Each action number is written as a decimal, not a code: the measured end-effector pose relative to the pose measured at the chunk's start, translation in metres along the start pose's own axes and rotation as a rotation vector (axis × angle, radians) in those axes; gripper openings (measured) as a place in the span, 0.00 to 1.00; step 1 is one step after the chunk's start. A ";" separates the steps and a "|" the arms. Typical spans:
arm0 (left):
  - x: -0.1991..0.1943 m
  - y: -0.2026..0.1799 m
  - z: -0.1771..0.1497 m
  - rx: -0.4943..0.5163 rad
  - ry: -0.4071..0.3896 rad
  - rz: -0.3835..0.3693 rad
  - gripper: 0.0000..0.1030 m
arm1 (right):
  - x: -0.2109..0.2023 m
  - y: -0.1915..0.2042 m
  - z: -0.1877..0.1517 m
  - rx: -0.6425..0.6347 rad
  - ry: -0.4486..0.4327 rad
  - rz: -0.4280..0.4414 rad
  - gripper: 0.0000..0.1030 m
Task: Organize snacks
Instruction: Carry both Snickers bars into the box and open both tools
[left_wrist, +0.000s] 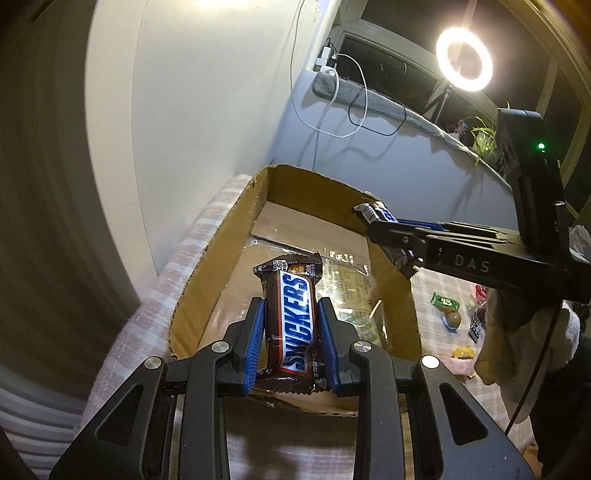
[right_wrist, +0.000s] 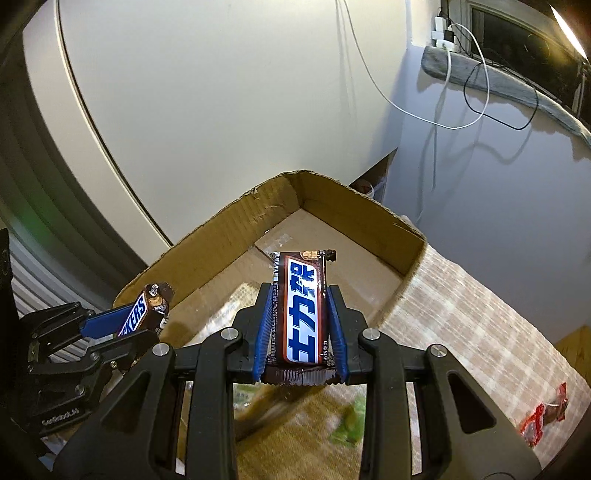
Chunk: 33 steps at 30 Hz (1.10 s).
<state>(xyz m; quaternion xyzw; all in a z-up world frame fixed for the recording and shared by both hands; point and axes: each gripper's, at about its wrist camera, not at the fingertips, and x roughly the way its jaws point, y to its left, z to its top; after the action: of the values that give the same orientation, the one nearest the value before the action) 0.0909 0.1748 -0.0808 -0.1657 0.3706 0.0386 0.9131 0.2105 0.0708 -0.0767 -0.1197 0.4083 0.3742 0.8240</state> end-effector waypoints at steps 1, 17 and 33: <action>0.000 0.001 0.000 -0.002 0.001 0.000 0.26 | 0.003 0.000 0.002 -0.001 0.003 -0.001 0.29; -0.009 0.003 0.002 -0.006 -0.021 0.009 0.39 | 0.002 0.002 0.007 0.001 -0.023 -0.023 0.50; -0.024 -0.027 -0.002 0.040 -0.052 -0.015 0.39 | -0.052 -0.028 -0.025 0.010 -0.096 -0.111 0.63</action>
<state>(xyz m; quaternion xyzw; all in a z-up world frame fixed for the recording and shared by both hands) 0.0772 0.1498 -0.0586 -0.1491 0.3464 0.0287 0.9257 0.1960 0.0118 -0.0555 -0.1200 0.3627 0.3312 0.8628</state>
